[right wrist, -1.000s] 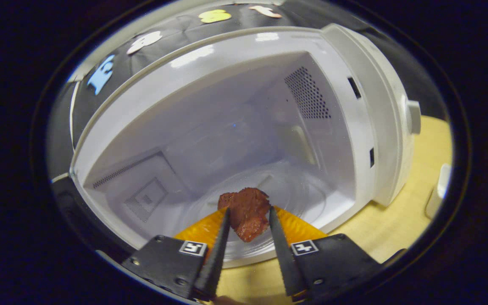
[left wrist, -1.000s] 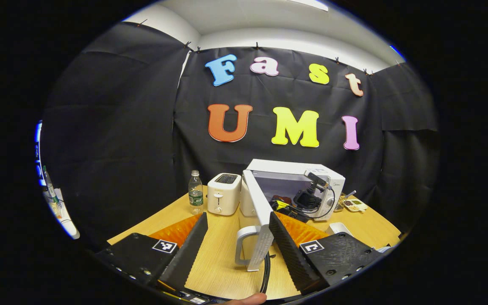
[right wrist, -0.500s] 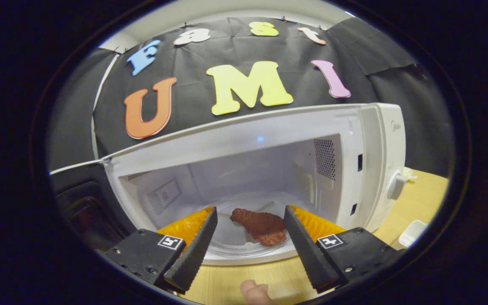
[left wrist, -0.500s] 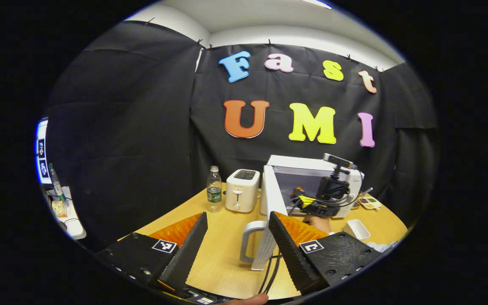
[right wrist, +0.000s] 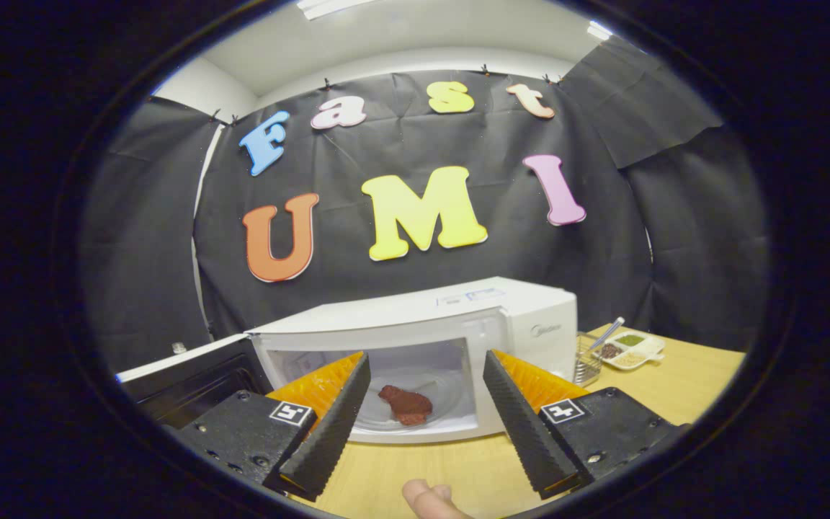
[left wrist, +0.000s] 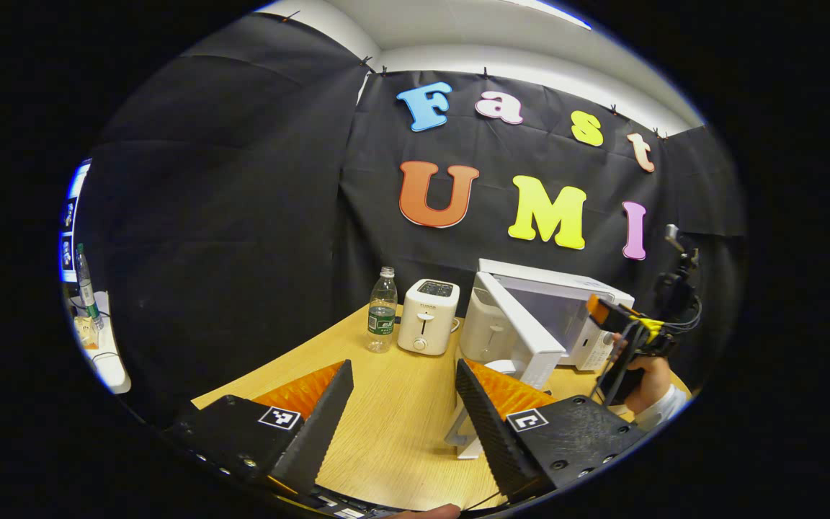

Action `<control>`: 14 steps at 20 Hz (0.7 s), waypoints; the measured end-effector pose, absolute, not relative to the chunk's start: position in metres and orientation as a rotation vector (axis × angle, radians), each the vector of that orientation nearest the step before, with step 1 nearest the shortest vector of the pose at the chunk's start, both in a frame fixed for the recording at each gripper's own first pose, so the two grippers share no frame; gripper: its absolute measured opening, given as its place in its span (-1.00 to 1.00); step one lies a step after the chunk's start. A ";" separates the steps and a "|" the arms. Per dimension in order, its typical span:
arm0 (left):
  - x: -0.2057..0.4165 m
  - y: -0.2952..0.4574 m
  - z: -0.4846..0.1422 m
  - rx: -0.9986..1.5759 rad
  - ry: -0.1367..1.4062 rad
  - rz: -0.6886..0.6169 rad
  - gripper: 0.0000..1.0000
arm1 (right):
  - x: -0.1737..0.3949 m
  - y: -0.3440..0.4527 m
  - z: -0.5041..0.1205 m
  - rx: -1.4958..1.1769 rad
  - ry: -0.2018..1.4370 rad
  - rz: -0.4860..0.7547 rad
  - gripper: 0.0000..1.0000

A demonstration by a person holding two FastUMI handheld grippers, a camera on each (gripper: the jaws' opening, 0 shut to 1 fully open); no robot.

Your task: Open the microwave oven with the left hand, put the food in, and close the microwave oven.

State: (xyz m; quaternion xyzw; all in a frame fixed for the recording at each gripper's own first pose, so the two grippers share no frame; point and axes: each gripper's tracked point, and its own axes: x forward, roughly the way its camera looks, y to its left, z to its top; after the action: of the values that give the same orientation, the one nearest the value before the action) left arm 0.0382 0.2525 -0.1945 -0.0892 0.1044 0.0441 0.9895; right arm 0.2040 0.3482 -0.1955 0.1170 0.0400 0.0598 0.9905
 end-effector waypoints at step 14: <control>0.079 0.259 -0.228 -0.094 0.194 0.082 -0.65 | -0.001 0.188 -0.050 0.069 -0.154 0.199 1.00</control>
State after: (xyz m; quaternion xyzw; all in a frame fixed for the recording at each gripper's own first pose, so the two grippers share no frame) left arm 0.0788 0.2592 -0.2284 -0.0471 0.0966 0.0407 0.9934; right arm -0.0010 0.1883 -0.0501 0.0342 -0.0770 0.0994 0.9915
